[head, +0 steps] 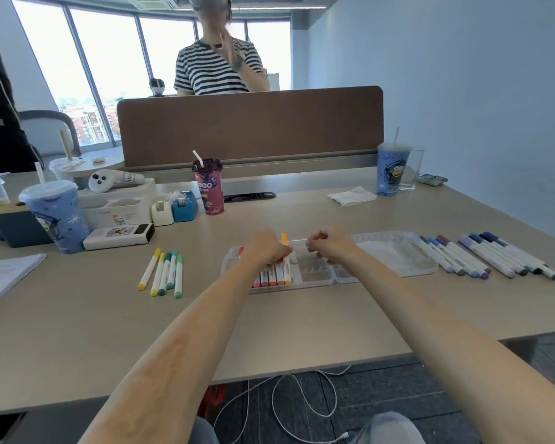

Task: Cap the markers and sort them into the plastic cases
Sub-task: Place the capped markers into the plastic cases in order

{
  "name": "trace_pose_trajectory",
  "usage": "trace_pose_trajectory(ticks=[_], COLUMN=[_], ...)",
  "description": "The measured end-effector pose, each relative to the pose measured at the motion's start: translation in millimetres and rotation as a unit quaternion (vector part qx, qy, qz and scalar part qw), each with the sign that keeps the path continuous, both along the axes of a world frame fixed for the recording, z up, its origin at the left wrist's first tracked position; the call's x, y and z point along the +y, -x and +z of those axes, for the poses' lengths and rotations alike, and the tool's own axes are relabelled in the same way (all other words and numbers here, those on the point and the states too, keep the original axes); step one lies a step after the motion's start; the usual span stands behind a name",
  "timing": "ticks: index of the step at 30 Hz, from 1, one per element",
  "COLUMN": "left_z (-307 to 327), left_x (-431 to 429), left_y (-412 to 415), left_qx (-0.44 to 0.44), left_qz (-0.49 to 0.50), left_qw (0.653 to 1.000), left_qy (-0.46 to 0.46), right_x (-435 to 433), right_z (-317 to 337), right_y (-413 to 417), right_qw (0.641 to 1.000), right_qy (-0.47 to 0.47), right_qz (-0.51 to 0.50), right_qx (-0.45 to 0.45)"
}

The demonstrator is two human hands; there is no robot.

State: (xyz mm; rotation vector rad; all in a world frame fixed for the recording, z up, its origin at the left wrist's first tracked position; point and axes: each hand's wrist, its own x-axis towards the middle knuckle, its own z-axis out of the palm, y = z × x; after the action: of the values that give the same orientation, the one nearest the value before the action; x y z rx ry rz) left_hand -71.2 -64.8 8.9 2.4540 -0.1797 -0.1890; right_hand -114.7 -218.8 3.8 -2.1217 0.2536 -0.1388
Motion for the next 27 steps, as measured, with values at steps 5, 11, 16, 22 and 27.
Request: trace_pose_trajectory(ticks=[5, 11, 16, 22, 27], left_z=[-2, -10, -9, -13, -16], left_x=[-1, 3, 4, 1, 4], left_y=[1, -2, -4, -10, -3], left_qx=[-0.045, -0.059, -0.062, -0.080, -0.122], left_qz=[-0.008, -0.001, -0.005, -0.010, -0.020], left_qw=[0.996, 0.994, 0.989, 0.982, 0.978], left_qy=[-0.075, -0.096, -0.133, -0.168, -0.166], right_x=[1, 3, 3, 4, 8], right_z=[4, 3, -3, -9, -10], right_y=[1, 3, 2, -1, -2], right_qw=[1.000, 0.999, 0.999, 0.999, 0.999], right_qy=[0.005, 0.008, 0.011, 0.004, 0.004], right_qz=[0.021, 0.036, 0.038, 0.030, 0.028], right_qx=[-0.017, -0.018, -0.023, -0.030, -0.036])
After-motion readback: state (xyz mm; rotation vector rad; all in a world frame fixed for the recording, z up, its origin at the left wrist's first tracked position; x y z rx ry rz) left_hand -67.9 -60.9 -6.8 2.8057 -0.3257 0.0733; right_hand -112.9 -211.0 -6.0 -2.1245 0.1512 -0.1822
